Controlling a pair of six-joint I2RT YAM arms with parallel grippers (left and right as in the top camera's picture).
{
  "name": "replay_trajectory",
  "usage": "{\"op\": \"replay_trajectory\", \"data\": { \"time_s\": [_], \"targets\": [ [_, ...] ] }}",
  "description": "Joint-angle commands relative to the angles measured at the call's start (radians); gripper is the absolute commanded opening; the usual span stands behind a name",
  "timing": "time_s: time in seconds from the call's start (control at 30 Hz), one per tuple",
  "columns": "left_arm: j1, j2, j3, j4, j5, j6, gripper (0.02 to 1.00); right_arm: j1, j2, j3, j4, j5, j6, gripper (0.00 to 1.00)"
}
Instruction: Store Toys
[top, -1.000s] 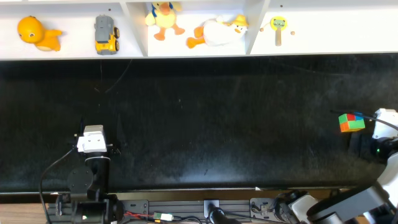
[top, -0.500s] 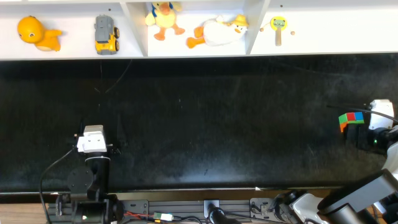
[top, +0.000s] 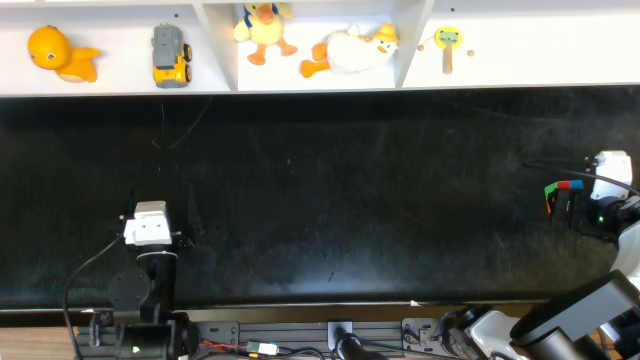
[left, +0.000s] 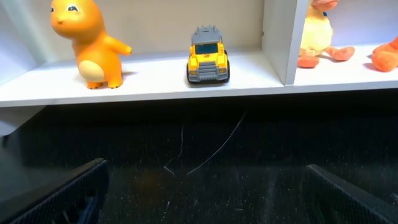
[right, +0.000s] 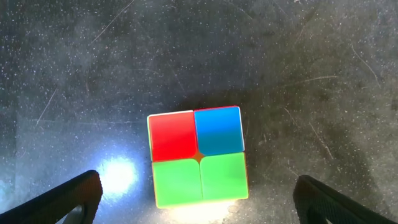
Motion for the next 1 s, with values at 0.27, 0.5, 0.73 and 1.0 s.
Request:
{"op": "replay_trajectory", "data": {
  "time_s": [0.27,0.5,0.73,1.0],
  "targets": [
    [-0.001,-0.01,-0.001,-0.003,-0.005,0.016,0.998,0.028,0.067,0.027,0.009,-0.013,0.028,0.996],
    [-0.001,-0.01,-0.001,-0.003,-0.005,0.016,0.998,0.045,0.067,0.027,0.019,0.005,0.051,0.542],
    [-0.001,-0.01,-0.001,-0.003,-0.005,0.016,0.998,0.045,0.067,0.027,0.019,0.04,0.05,0.487],
    [-0.001,-0.01,-0.001,-0.003,-0.005,0.016,0.996,0.046,0.067,0.027,0.023,0.039,0.069,0.457]
  ]
}}
